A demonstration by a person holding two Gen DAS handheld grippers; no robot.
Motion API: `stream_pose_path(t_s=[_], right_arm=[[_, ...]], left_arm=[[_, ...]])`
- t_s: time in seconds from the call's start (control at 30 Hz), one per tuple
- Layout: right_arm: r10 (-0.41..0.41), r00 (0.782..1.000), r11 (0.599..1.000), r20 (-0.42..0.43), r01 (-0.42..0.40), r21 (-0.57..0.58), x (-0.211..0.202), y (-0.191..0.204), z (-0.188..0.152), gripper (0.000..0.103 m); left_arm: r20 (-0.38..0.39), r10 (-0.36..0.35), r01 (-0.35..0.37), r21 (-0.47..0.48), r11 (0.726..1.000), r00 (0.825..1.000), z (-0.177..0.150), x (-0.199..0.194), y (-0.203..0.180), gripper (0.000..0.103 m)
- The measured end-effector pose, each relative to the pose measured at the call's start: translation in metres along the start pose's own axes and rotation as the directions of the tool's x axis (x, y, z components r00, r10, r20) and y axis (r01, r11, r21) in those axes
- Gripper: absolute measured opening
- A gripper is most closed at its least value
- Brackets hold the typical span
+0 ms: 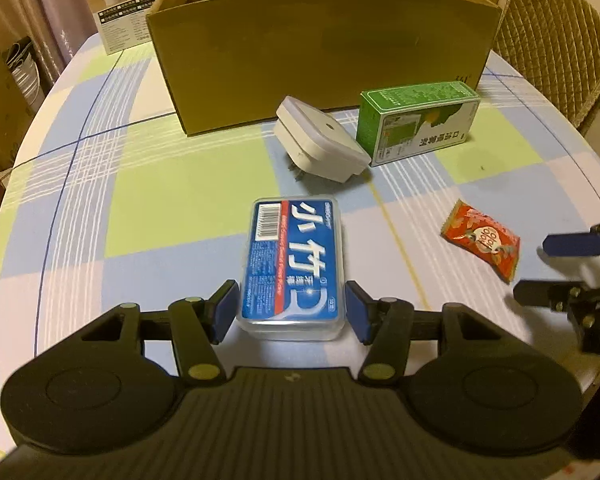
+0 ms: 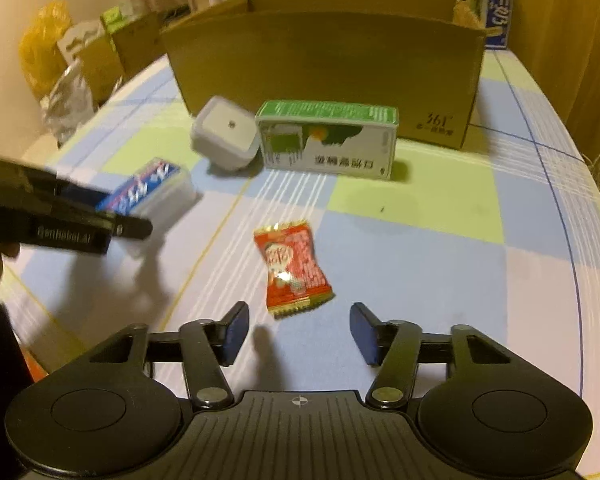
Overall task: Organize objects
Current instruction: 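Grasp the blue toothpick case with the left tool while the right tool grasps the red candy packet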
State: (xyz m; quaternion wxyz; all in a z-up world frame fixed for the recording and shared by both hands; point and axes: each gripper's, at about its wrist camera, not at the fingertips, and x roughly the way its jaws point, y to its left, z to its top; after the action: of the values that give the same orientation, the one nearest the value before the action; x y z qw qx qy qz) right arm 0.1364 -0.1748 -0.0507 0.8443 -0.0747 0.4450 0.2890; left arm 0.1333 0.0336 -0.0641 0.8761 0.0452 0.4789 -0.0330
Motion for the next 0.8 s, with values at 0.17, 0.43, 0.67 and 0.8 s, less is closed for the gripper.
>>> stream_pose_path(t_s=[0.17, 0.43, 0.67, 0.8], right_arm=[[0.026, 0.999, 0.999, 0.036, -0.024, -0.047, 0.011, 0.006, 0.013, 0.054], [0.010, 1.000, 0.989, -0.005, -0.011, -0.145, 0.041, 0.010, 0.019, 0.053], [0.000, 1.000, 0.993, -0.009, -0.001, -0.122, 0.037, 0.006, 0.019, 0.029], [-0.006, 1.000, 0.994, -0.016, 0.004, -0.108, 0.035, 0.008, 0.019, 0.026]], left_arm=[[0.036, 0.008, -0.008, -0.013, 1.000, 0.999, 0.003, -0.004, 0.004, 0.059], [0.049, -0.008, 0.007, 0.021, 1.000, 0.999, 0.005, 0.004, 0.005, 0.068], [0.027, -0.030, 0.029, 0.033, 0.999, 0.999, 0.013, 0.018, 0.005, 0.062], [0.015, -0.028, 0.027, 0.042, 0.999, 1.000, 0.015, 0.021, 0.001, 0.052]])
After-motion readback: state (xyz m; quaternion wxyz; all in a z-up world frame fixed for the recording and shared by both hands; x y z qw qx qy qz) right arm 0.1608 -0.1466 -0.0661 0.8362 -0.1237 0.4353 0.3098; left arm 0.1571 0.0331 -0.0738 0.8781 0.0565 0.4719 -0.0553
